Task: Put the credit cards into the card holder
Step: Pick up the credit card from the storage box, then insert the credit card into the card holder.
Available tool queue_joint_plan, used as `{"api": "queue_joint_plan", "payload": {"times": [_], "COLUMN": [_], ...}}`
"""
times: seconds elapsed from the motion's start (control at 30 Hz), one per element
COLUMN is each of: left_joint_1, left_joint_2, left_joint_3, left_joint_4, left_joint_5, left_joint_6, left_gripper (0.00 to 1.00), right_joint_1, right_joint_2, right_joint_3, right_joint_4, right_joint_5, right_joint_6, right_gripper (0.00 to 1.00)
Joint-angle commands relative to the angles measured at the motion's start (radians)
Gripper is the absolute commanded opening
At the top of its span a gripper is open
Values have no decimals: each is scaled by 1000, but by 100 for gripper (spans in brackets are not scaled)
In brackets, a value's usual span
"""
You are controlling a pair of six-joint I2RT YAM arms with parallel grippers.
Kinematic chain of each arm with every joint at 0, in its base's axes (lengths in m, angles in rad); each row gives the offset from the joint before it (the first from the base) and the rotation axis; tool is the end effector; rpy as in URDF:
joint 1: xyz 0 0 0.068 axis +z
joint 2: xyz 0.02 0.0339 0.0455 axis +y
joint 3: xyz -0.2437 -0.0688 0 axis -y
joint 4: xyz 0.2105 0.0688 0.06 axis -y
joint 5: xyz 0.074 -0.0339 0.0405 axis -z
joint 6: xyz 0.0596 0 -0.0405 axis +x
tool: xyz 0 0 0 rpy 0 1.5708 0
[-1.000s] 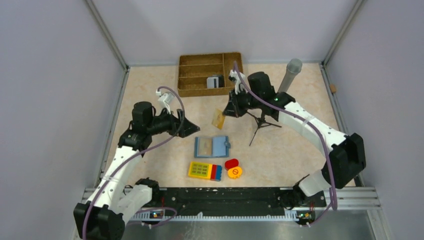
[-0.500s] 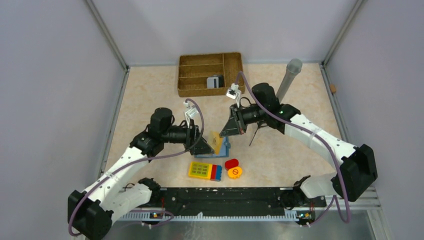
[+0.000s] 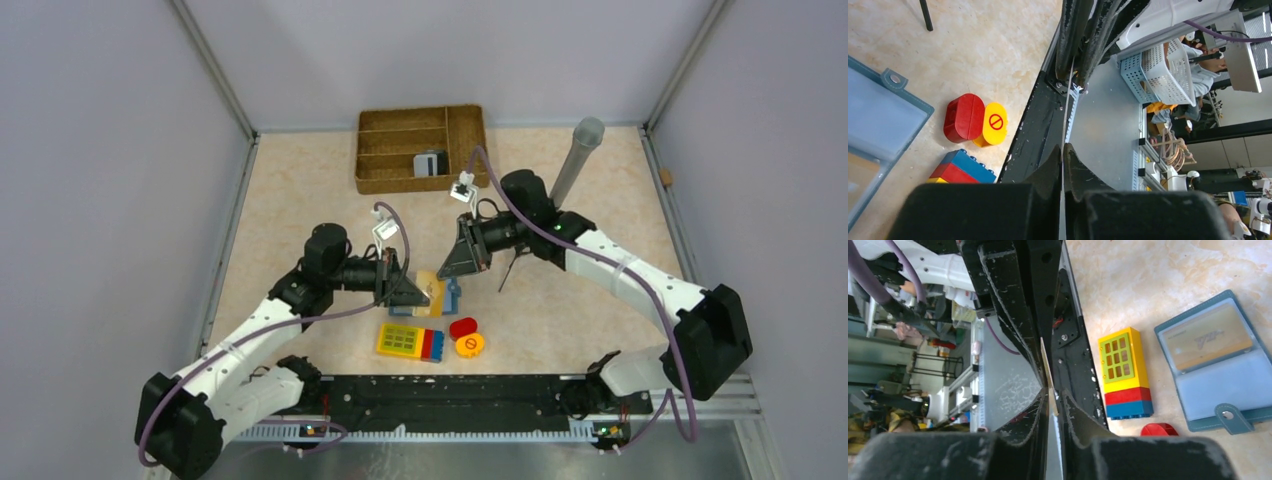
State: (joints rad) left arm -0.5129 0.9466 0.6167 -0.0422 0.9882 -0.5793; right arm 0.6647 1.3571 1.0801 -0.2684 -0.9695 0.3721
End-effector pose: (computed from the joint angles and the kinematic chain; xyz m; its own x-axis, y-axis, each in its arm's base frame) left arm 0.1460 -0.1394 0.2610 -0.7840 0.0958 -0.6134 0.6197 0.1794 -0.7640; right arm 0.1895 0.2110 0.2959 -0.7090 -0.2943 -0.6409 -0.6935 0.1261 0.7093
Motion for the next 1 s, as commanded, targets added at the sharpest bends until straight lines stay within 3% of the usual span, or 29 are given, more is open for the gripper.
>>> {"api": "queue_joint_plan", "payload": {"times": [0.0,0.07,0.13,0.3,0.6,0.77,0.83,0.97], "left_joint_1": [-5,-4,-3,-5,-4,-4,-4,-4], "left_joint_2": [-44,-77,-106,-147,-144,-138,-135,-130], "left_joint_3": [-71,-112,-154,-227,-244,-248,-248,-248], "left_joint_4": [178,242,321,482,519,531,533,514], "left_joint_5": [-22,-70,-121,-207,-214,-209,-207,-216], "left_joint_6": [-126,-184,-263,-379,-405,-412,-413,-407], "left_gripper": [0,0,0,0,0,0,0,0], "right_joint_1": [11,10,10,18,50,81,87,95], "right_joint_2": [-8,-21,-43,-93,-142,-114,-100,-89], "right_joint_3": [-17,-32,-58,-161,-314,-312,-313,-333], "right_joint_4": [57,66,94,253,641,697,726,757], "right_joint_5": [26,73,125,169,238,232,220,236], "right_joint_6": [22,38,67,192,435,462,481,507], "right_gripper": [28,49,61,65,46,37,28,1]}}
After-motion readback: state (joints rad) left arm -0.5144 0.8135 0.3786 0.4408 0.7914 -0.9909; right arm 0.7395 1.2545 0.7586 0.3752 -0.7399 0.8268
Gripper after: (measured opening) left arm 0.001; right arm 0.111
